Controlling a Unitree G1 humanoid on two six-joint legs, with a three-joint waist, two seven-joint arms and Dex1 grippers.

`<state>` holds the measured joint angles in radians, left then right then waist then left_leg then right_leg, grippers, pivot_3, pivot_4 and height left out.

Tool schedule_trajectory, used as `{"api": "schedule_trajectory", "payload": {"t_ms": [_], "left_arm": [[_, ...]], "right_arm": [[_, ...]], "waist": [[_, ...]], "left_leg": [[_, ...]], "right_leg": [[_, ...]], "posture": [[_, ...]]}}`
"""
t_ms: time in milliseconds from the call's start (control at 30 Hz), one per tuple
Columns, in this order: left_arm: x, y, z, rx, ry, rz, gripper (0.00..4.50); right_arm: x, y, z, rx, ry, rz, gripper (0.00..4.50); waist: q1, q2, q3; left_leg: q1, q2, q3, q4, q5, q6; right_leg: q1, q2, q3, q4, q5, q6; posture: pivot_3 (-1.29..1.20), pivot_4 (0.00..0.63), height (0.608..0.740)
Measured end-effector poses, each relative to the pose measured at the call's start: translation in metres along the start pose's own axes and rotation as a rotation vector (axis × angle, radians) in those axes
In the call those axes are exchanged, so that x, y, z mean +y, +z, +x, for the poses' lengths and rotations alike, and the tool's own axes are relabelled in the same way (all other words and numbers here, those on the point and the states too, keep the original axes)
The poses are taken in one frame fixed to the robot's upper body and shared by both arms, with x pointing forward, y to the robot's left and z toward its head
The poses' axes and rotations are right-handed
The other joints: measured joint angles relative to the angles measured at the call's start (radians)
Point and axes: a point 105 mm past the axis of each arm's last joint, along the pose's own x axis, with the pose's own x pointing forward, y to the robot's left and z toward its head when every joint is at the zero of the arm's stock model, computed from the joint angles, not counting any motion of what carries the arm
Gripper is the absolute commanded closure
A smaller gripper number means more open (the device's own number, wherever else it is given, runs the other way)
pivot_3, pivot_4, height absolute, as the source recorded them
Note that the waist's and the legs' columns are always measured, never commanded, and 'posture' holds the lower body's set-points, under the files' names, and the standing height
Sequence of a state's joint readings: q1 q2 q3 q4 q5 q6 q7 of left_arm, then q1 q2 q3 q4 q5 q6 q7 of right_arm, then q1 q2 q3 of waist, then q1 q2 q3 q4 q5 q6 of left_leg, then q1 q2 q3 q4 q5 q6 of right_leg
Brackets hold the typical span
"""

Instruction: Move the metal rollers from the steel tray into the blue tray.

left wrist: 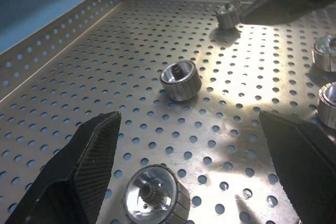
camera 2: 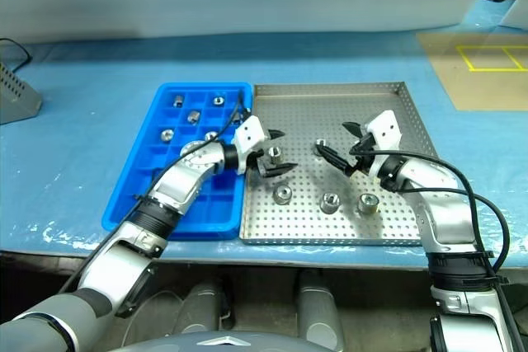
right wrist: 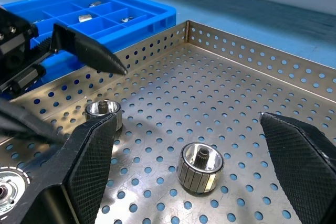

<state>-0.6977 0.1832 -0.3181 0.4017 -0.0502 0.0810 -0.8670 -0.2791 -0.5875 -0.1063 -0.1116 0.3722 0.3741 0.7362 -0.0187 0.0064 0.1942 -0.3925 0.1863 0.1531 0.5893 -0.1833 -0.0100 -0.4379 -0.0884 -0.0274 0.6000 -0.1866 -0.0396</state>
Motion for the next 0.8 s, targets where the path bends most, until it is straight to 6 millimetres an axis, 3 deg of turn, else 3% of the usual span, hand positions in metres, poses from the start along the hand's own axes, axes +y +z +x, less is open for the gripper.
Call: {"api": "schedule_trajectory", "payload": {"t_ms": [133, 200, 233, 300, 333, 367, 400, 467, 500, 567, 633, 800], "left_arm": [[-0.008, -0.005, 0.003, 0.030, -0.056, 0.077, 0.03], [-0.007, -0.003, -0.005, 0.072, -0.106, 0.082, 0.03], [0.001, 0.010, -0.019, 0.149, -0.142, 0.042, 0.03], [0.035, 0.071, -0.046, 0.158, -0.109, 0.172, 0.03], [0.049, 0.093, -0.057, 0.121, -0.072, 0.241, 0.03], [0.061, 0.103, -0.065, 0.099, -0.039, 0.298, 0.03], [0.070, 0.096, -0.060, 0.095, -0.033, 0.295, 0.03], [0.085, 0.044, -0.046, 0.192, -0.024, 0.207, 0.03], [0.083, 0.022, -0.044, 0.235, -0.038, 0.167, 0.03], [0.073, -0.014, -0.041, 0.302, -0.082, 0.090, 0.03], [0.073, -0.011, -0.037, 0.290, -0.107, 0.109, 0.03], [0.084, 0.015, -0.036, 0.247, -0.114, 0.186, 0.03]], "right_arm": [[0.001, -0.002, -0.003, 0.003, -0.017, 0.000, 0.01], [0.001, 0.000, -0.003, -0.002, -0.022, -0.004, 0.01], [0.002, 0.001, -0.004, -0.007, -0.027, -0.009, 0.01], [0.001, -0.005, -0.009, 0.008, -0.044, 0.004, 0.01], [0.001, -0.006, -0.009, 0.010, -0.047, 0.007, 0.01], [0.002, -0.006, -0.010, 0.009, -0.051, 0.007, 0.01], [0.000, -0.007, -0.012, 0.011, -0.063, 0.010, 0.01], [0.002, -0.002, -0.011, -0.007, -0.065, -0.001, 0.01], [0.003, -0.002, -0.012, -0.010, -0.066, -0.004, 0.01], [0.003, -0.005, -0.015, -0.001, -0.079, 0.001, 0.01], [0.003, -0.007, -0.017, 0.006, -0.091, 0.006, 0.01], [0.006, -0.006, -0.019, 0.000, -0.093, 0.005, 0.01]], "waist": [[-0.003, 0.000, -0.004], [-0.008, -0.001, -0.004], [-0.014, -0.008, 0.001], [-0.019, -0.012, 0.003], [-0.024, -0.005, -0.001], [-0.027, 0.006, -0.009], [-0.026, 0.014, -0.014], [-0.027, 0.020, -0.018], [-0.030, 0.019, -0.017], [-0.044, 0.002, -0.012], [-0.050, -0.004, -0.015], [-0.048, -0.004, -0.015]], "left_leg": [[0.008, -0.001, 0.001, -0.006, 0.001, -0.002], [0.008, 0.000, 0.001, -0.011, 0.002, -0.004], [0.003, 0.001, 0.002, -0.012, 0.005, -0.008], [-0.006, 0.003, -0.001, -0.012, 0.011, -0.011], [-0.003, 0.003, 0.000, -0.012, 0.010, -0.010], [0.003, 0.001, 0.002, -0.014, 0.006, -0.008], [0.012, 0.000, 0.004, -0.015, 0.002, -0.006], [0.024, -0.002, 0.003, -0.018, 0.001, -0.006], [0.021, -0.002, 0.003, -0.019, 0.001, -0.006], [0.003, 0.000, -0.002, -0.015, 0.004, -0.003], [-0.011, 0.001, -0.003, -0.010, 0.004, -0.002], [-0.006, 0.001, 0.000, -0.011, 0.001, 0.001]], "right_leg": [[0.006, 0.000, 0.001, -0.003, -0.002, 0.003], [0.006, 0.001, 0.000, -0.007, -0.001, 0.005], [-0.001, 0.001, 0.000, -0.006, 0.001, 0.007], [-0.008, 0.007, 0.000, -0.005, 0.008, -0.003], [-0.004, 0.009, 0.000, -0.009, 0.008, -0.003], [0.005, 0.008, 0.001, -0.015, 0.008, -0.002], [0.015, 0.008, 0.002, -0.017, 0.002, 0.008], [0.024, 0.008, 0.005, -0.021, -0.003, 0.015], [0.022, 0.008, 0.005, -0.022, -0.003, 0.016], [0.010, 0.011, 0.004, -0.023, 0.001, 0.015], [-0.001, 0.011, 0.003, -0.023, 0.012, 0.008], [0.000, 0.010, 0.004, -0.020, 0.010, 0.006]], "posture": [[-0.39, 0.150, 0.740], [-0.40, 0.150, 0.740], [-0.40, 0.150, 0.740], [-0.42, 0.150, 0.740], [-0.42, 0.150, 0.740], [-0.43, 0.150, 0.740], [-0.44, 0.150, 0.740], [-0.45, 0.150, 0.740], [-0.46, 0.150, 0.740], [-0.46, 0.150, 0.740], [-0.47, 0.150, 0.740], [-0.48, 0.150, 0.740]]}}
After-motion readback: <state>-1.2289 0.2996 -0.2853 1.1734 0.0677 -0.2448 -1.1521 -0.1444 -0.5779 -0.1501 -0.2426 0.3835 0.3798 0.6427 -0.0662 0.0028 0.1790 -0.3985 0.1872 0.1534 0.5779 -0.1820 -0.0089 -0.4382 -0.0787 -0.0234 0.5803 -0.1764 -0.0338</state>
